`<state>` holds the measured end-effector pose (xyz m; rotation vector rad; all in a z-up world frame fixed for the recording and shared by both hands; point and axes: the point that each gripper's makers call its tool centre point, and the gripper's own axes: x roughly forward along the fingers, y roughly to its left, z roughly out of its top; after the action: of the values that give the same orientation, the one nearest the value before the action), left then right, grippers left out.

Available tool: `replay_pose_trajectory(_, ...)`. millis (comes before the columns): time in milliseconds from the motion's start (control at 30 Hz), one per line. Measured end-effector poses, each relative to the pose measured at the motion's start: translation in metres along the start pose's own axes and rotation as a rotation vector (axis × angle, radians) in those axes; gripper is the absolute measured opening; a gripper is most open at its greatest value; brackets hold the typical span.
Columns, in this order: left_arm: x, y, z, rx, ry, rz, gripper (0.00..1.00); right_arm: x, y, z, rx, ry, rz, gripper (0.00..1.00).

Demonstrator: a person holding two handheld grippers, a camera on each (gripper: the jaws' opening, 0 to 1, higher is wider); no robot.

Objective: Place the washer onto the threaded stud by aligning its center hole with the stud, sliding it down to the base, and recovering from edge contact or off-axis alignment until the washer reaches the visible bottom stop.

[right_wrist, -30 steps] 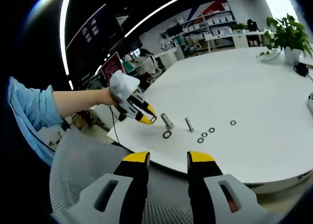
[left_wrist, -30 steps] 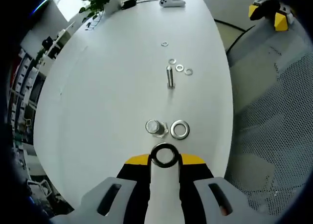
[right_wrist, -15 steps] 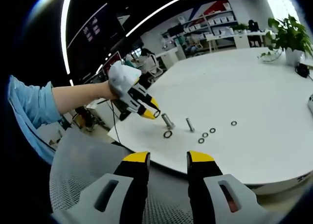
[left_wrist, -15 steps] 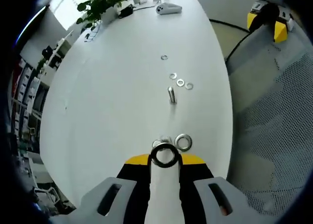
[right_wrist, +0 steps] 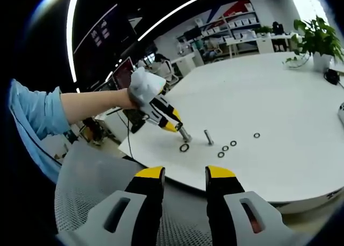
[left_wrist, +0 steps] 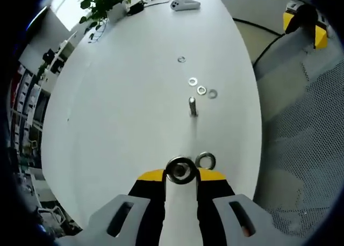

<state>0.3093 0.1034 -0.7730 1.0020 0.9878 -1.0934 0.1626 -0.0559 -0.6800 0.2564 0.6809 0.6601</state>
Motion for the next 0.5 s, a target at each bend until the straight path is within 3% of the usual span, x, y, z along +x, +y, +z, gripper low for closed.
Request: replay_pose_trajectory(500,0.029,-0.004,-0.003,0.055,0.071,-0.020,0.19,0.000,-0.001,0.001,0.002,-0.004,-0.001,0.32)
